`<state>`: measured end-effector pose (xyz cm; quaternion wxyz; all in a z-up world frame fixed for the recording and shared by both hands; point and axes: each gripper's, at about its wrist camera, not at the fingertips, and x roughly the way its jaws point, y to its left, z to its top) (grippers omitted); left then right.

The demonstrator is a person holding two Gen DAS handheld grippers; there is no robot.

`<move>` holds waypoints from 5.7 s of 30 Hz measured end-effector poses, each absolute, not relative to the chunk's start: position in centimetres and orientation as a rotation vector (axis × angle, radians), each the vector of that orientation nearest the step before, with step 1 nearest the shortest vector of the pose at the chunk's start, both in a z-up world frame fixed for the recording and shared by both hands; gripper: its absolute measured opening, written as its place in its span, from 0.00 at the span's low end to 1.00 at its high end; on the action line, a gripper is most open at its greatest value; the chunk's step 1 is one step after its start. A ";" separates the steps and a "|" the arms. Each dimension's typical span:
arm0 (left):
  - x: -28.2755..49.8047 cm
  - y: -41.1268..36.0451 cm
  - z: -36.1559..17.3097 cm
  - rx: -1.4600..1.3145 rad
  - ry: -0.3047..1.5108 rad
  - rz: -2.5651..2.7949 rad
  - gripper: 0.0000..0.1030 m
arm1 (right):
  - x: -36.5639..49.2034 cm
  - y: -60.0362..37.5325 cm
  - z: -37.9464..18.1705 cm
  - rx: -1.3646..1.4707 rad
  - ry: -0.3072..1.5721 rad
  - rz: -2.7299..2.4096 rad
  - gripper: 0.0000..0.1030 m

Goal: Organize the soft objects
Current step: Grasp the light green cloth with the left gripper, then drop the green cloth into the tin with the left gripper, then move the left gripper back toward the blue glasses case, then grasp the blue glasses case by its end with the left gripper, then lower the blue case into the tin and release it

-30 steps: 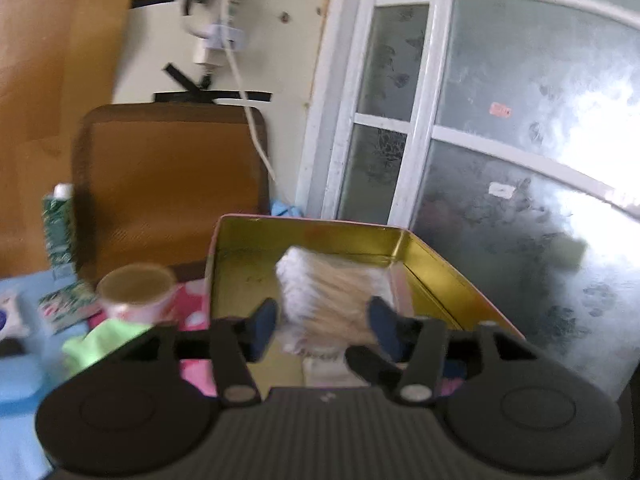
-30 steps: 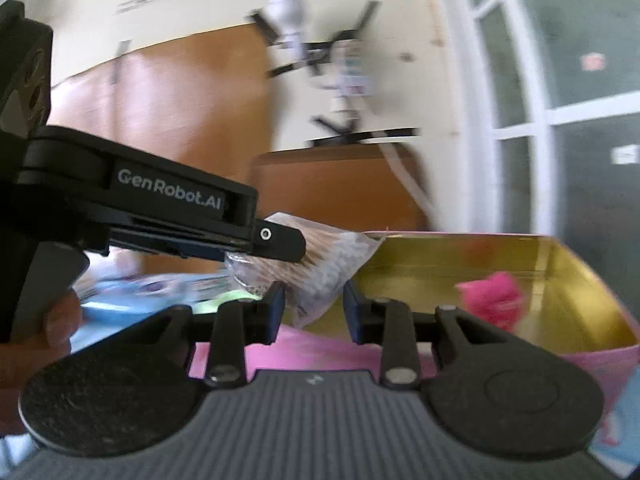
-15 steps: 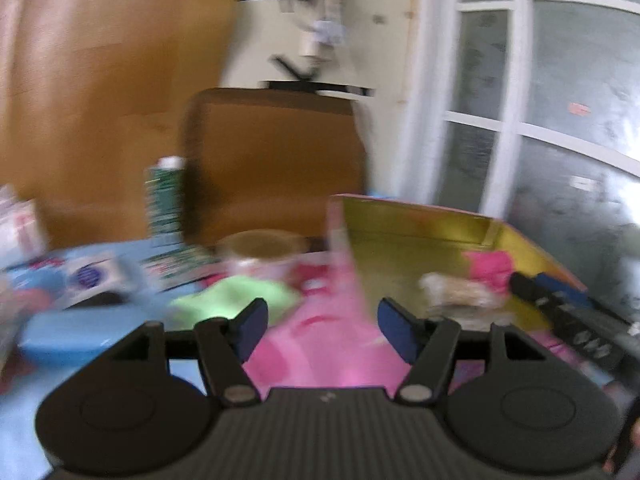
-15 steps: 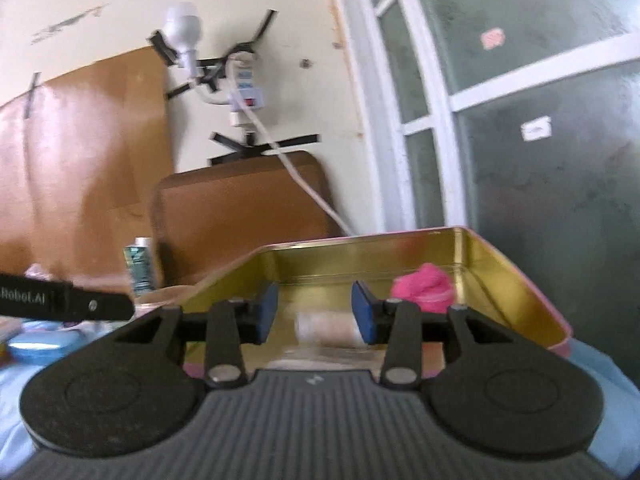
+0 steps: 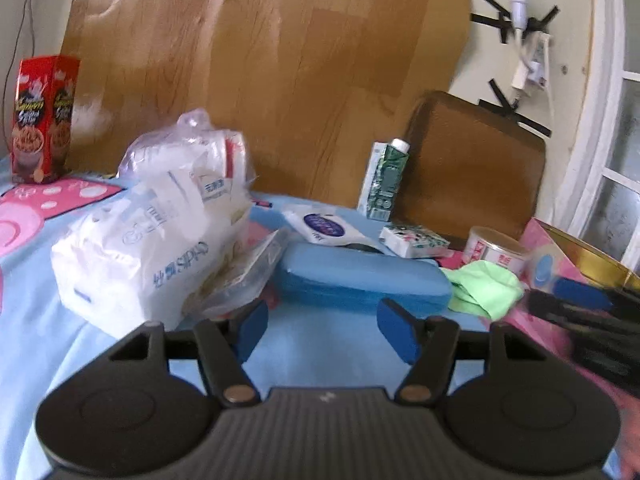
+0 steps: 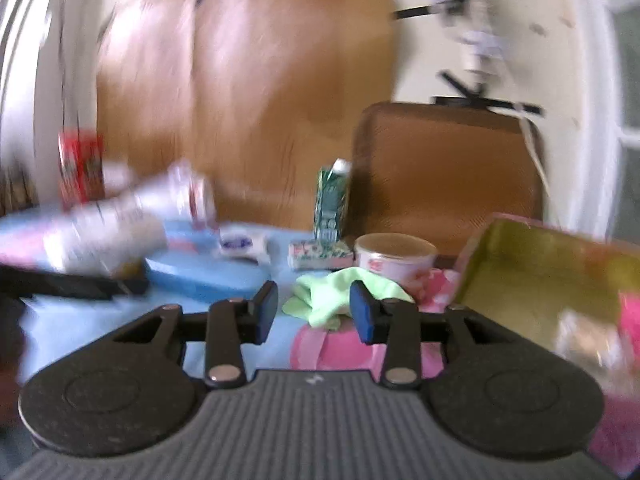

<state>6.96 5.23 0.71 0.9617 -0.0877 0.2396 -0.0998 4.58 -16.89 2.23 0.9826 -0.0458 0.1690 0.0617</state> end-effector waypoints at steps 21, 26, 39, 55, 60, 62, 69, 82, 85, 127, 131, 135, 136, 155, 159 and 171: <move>6.7 5.9 0.8 -0.222 0.457 -0.279 0.61 | -0.4 -13.0 0.3 -0.196 0.495 0.277 0.07; 6.7 6.1 1.0 -0.254 0.517 -0.334 0.62 | -4.9 -12.4 -1.0 -0.188 0.484 0.342 0.30; 4.0 0.2 0.1 -0.193 0.758 -0.549 0.32 | -2.7 -14.6 -1.4 -0.026 0.513 0.368 0.34; 5.7 -17.1 8.5 0.001 0.523 -0.810 0.21 | -5.0 -24.6 2.4 0.064 0.136 0.074 0.14; 7.5 -20.9 7.1 0.077 0.537 -0.708 0.43 | -2.4 -27.3 2.1 0.095 0.192 -0.050 0.27; 7.4 -20.4 6.8 0.080 0.551 -0.686 0.46 | -1.3 -27.9 1.6 0.089 0.230 -0.109 0.56; 5.6 -14.1 7.3 -0.002 0.496 -0.641 0.51 | -2.9 -28.3 1.4 0.113 0.153 -0.123 0.59; 6.6 4.4 1.8 -0.047 0.625 -0.121 0.51 | -2.5 -22.0 1.7 0.086 0.230 0.120 0.59; 6.4 7.9 0.7 -0.068 0.631 -0.038 0.51 | -0.5 -20.3 1.2 0.099 0.327 0.211 0.59; 5.0 11.4 0.9 -0.388 0.565 -0.260 0.79 | 3.4 -10.3 -0.8 -0.025 0.601 0.478 0.56; 4.6 7.4 0.7 -0.391 0.673 -0.394 0.80 | -0.1 -11.1 -1.1 0.019 0.577 0.481 0.56; 4.2 3.1 0.8 -0.300 0.721 -0.417 0.73 | -1.6 -12.1 -1.5 0.147 0.565 0.483 0.56; 4.2 2.4 1.1 -0.291 0.724 -0.412 0.71 | -1.9 -12.4 -1.6 0.163 0.557 0.487 0.56; 6.9 -21.3 9.3 -0.064 0.571 -0.806 0.66 | -4.5 -26.8 4.0 0.209 0.225 0.046 0.56; 6.8 -26.8 8.4 0.016 0.566 -0.846 0.69 | -4.6 -30.5 3.3 0.210 0.232 -0.078 0.56; 5.2 -26.5 8.0 0.083 0.546 -0.752 0.73 | -6.5 -35.9 1.6 0.205 0.187 -0.357 0.71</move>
